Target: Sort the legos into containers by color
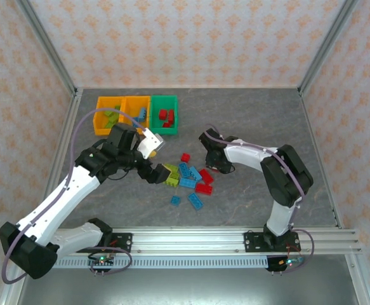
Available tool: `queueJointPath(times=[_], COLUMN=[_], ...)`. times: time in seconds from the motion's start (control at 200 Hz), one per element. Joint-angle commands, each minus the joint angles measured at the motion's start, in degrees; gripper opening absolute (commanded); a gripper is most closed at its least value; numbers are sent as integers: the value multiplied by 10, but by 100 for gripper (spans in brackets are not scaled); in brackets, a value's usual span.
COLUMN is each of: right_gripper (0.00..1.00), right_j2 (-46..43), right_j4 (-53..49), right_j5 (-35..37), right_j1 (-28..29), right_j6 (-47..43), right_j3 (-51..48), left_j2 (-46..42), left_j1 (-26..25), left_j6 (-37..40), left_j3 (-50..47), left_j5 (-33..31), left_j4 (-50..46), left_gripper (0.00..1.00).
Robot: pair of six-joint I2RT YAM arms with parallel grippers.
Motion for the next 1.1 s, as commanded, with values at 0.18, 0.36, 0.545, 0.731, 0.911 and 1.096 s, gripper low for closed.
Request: queueJointPath(times=[0.18,0.36,0.545,0.731,0.911,1.096], right_gripper=[26,27,27,26,36,55], right_j2=[-204,-158,17,230,407,462], right_j4=[97,173,182,115,19,-43], right_j5=[-51,-91,-39,2,9,-2], right_j1=[27,69,69,67,66,66], right_j6=[-50,-120,-176,-216,-222,-233], right_j3=[1,76,235,481,730,849], left_j2=[-75,-131,-132,-122,-122,-126], left_j1=[-2,-1,1,2,4,4], left_j6=[20,-36,-52,-46,-42,-40], left_j3=[-30,-65,-65,-64,-64,-66], left_j5=[-36,-289,-446,-461,-461,-468], left_j4=[32,78,64,57,59,59], left_gripper=[100,100,100,100,100,100])
